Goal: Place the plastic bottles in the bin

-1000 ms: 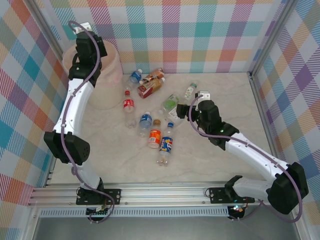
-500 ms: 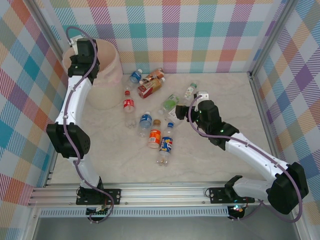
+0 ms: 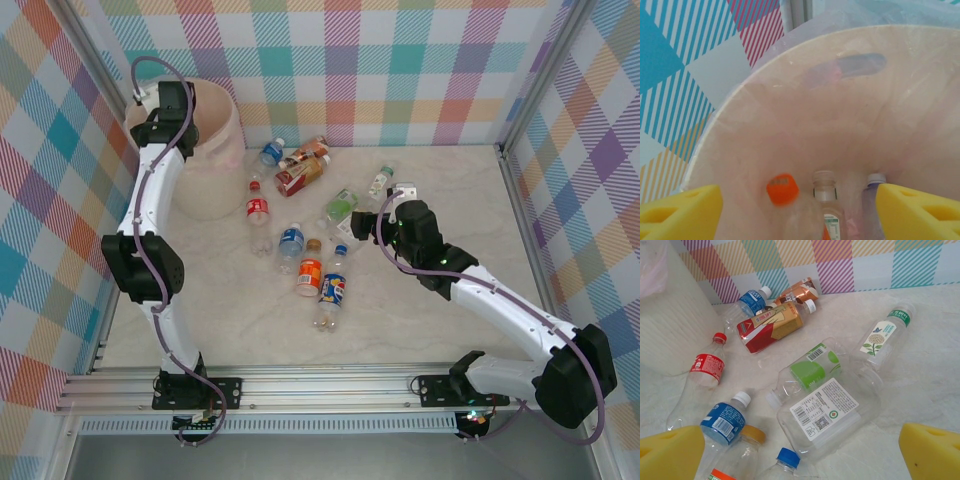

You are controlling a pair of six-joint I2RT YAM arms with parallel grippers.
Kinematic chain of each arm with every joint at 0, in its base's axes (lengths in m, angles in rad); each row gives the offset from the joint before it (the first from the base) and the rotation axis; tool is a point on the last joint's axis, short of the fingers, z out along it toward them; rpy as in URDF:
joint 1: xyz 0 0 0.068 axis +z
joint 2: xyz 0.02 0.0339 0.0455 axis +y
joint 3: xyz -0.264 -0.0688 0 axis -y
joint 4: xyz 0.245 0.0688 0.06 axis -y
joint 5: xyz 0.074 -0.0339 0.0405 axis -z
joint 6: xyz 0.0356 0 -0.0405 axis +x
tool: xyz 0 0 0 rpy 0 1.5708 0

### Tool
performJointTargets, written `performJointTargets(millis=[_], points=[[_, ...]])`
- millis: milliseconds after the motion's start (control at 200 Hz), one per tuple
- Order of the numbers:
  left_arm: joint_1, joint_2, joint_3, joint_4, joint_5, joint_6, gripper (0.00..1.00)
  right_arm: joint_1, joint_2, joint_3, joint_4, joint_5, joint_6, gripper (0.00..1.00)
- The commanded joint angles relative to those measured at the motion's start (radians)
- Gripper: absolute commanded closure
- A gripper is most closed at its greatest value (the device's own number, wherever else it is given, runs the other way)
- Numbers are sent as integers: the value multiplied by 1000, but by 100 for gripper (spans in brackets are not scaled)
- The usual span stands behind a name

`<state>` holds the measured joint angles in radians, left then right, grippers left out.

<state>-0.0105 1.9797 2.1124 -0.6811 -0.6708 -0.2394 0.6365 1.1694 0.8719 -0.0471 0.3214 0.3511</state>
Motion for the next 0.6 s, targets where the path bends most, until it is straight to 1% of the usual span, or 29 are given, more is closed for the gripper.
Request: performJointTargets(millis=[0,170,370,495,595], points=[[6,-28,32,-49,37,-35,16,6,12,31,1,10,-7,0],[0,-63,31,-49,138,-45,11,6,25,27,6,41,9,0],[-6,-110,29,-34,320,-69,8,6,26,14,1,94,53,0],[-13,-132,29,-25,406,-93,6,5,25,7,-14,134,88,0],[-14,-162,10,-2,476,-109,6,2,26,4,-25,140,97,0]])
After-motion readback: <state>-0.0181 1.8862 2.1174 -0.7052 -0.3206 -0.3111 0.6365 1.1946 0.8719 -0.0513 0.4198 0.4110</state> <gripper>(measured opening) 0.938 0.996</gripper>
